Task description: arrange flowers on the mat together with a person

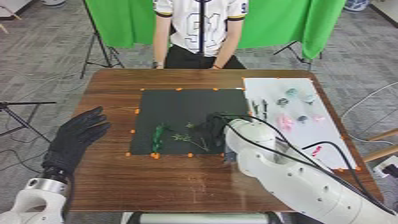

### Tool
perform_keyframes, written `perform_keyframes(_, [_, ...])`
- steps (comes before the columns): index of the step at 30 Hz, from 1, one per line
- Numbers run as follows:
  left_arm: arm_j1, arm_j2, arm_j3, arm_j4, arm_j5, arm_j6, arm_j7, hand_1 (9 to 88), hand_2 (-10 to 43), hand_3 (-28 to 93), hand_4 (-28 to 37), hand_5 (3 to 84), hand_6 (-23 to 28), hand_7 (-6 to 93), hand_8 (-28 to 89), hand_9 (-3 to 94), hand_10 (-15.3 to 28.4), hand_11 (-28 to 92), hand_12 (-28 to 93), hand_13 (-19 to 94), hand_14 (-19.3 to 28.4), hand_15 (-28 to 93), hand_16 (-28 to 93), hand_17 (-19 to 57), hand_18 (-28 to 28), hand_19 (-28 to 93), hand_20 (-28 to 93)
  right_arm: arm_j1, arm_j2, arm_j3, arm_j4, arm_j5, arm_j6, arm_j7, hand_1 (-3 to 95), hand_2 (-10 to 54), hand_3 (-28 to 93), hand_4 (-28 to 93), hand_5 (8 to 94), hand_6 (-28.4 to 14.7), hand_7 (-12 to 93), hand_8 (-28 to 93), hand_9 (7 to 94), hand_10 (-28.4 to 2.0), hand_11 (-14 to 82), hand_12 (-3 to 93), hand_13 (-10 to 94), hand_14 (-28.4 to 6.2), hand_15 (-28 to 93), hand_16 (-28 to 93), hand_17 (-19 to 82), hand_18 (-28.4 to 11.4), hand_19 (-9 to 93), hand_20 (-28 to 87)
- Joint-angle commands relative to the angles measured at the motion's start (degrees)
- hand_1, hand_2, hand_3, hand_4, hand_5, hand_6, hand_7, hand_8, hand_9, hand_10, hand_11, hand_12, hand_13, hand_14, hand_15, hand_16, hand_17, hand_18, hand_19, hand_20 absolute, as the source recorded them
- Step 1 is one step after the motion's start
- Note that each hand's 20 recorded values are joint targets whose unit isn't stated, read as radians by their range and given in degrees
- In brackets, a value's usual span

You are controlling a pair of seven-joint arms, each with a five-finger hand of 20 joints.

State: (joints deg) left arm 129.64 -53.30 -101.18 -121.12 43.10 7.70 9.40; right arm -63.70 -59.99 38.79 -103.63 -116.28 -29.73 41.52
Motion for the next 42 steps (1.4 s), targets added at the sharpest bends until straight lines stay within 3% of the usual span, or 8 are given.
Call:
perform_keyframes(1, [0.2,-0.36,0.18,0.41,-0.32,-0.78,-0.82,29.6,-1.6,71,-24.8,37.9,4.5,19.5,-9,33.8,11.6,26,17,29,14.7,39,-2,-5.2,20.6,50,10,-0.7,-2.8,1.0,0.7,7.7,-3.5,1.5,-0.2,33.1,59,-28,89.5,-2.1,37,-7,91.5,-11.9,56.5,34.8,87,-9.5,85,27,38,-21.8,85,25])
perform_keyframes(9, [0.2,-0.31,0.19,0.47,-0.46,-0.91,-0.89,29.1,-1.3,72,-25.1,38.0,4.6,19.5,-9,33.7,11.7,26,17,29,14.8,39,-2,-5.3,20.6,51,10,-0.4,-4.9,0.7,1.8,9.6,-4.0,1.9,-2.6,41.0,52,-28,88.6,-2.6,37,-7,89.9,-12.6,57.0,35.4,86,-9.8,86,28,36,-21.1,84,27])
perform_keyframes(20, [-0.2,-0.68,0.14,0.66,-0.24,-1.21,-1.31,28.7,-0.9,72,-25.3,37.9,4.5,19.5,-9,33.8,11.7,26,17,29,14.8,39,-2,-5.3,20.6,51,10,-0.8,-7.9,2.3,3.4,11.9,-3.7,2.7,-2.6,40.9,51,-27,88.4,-2.6,36,-7,89.7,-12.6,56.8,35.0,86,-9.7,86,27,36,-21.3,84,28])
perform_keyframes(31, [0.1,-0.55,0.04,0.56,-0.44,-0.9,-0.85,28.7,-0.6,72,-25.2,37.9,4.5,19.5,-9,33.8,11.7,26,17,29,14.9,38,-2,-5.4,20.7,51,10,-1.8,-8.1,3.2,3.2,11.4,-4.2,2.7,-2.6,40.5,53,-28,88.7,-2.6,36,-7,90.2,-12.4,56.2,34.9,86,-9.6,86,27,37,-21.5,84,28])
perform_keyframes(36, [0.9,-0.58,-0.6,0.13,-0.5,-0.29,-0.38,28.6,-0.6,72,-25.2,37.9,4.5,19.4,-9,33.8,11.8,26,17,29,14.9,39,-2,-5.4,20.7,51,10,-3.8,-5.8,8.3,0.1,11.7,-1.8,1.4,-2.6,39.8,54,-28,88.7,-2.6,36,-7,90.3,-12.4,56.1,34.9,86,-9.6,86,27,37,-21.6,84,28])
perform_keyframes(42, [1.1,-1.18,-1.56,-0.03,-0.13,-0.58,-0.41,28.6,-0.6,72,-25.1,37.9,4.5,19.4,-9,33.9,11.7,26,17,29,14.9,39,-2,-5.4,20.7,51,10,-8.4,-2.4,17.4,-5.0,16.7,3.0,-0.1,-2.6,39.5,55,-28,88.0,-2.9,35,-7,90.2,-12.5,54.7,34.5,85,-9.9,85,27,36,-21.5,84,27])
